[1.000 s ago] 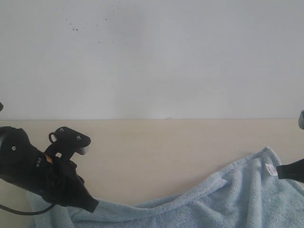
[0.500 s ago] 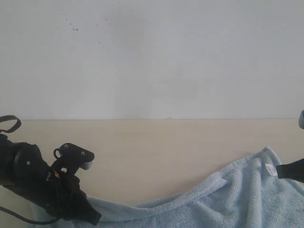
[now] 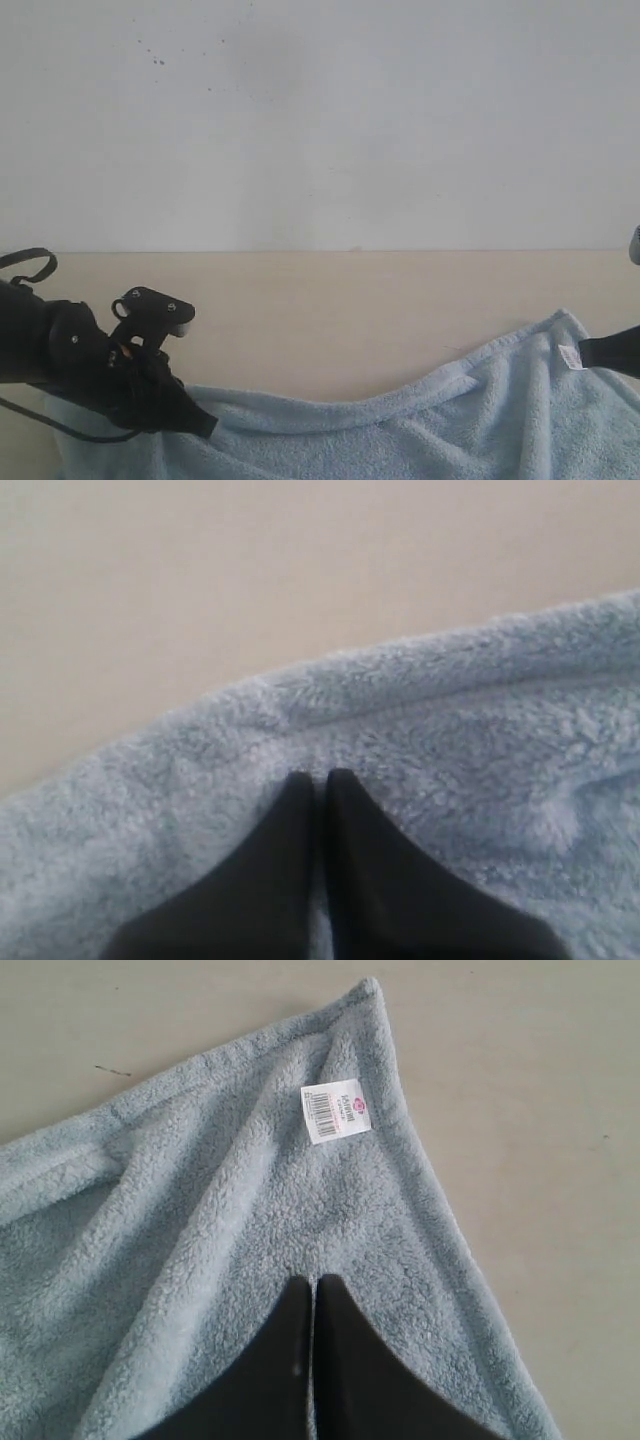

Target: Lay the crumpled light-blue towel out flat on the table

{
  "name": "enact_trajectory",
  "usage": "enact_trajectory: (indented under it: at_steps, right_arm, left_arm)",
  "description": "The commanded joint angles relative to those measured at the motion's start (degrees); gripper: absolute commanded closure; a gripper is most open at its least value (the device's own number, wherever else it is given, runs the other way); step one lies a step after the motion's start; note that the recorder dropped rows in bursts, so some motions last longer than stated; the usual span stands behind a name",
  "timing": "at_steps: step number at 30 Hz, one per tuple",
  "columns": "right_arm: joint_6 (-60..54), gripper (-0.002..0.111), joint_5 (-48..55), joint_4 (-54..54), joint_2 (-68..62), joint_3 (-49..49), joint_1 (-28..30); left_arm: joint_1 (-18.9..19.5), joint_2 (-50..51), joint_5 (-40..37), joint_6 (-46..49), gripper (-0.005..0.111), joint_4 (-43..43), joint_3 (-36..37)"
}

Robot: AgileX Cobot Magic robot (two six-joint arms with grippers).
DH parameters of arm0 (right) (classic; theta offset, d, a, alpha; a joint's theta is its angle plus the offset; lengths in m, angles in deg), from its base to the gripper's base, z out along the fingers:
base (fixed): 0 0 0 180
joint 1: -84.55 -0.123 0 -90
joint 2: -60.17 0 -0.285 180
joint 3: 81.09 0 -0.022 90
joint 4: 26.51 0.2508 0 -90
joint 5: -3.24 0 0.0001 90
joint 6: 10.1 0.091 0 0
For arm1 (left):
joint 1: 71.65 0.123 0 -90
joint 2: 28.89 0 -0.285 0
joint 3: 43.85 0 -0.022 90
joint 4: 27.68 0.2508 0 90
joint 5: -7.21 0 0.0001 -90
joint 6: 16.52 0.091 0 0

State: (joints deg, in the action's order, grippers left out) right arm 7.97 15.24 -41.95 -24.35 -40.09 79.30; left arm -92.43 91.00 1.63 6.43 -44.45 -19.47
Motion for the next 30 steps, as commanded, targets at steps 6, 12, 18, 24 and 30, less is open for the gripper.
enact_trajectory:
  at_steps: [6, 12, 18, 24, 30]
  right_arm:
    - [0.0, 0.108, 0.9, 1.8, -0.1, 0.2, 0.1]
    - [-0.1, 0.108, 1.5, 1.8, -0.1, 0.2, 0.1]
    - [-0.1, 0.108, 1.8, 1.8, -0.1, 0.2, 0.1]
    - [-0.2, 0.108, 2.0, 1.8, -0.1, 0.2, 0.1]
    - [-0.1, 0.108, 2.8, 1.9, -0.1, 0.2, 0.1]
  left_arm:
    - [0.2, 9.2, -8.2, -0.3, 0.103, 0.7, -18.4]
    - [-0.2, 7.0, -18.7, -0.3, 0.103, 1.9, -30.9]
    - [-0.2, 2.7, -25.6, -3.9, 0.103, 11.9, -32.6]
    - [0.6, -0.9, -38.5, -16.9, 0.103, 32.6, -32.4]
    - [2.4, -9.3, -41.4, -18.1, 0.103, 31.0, -29.3]
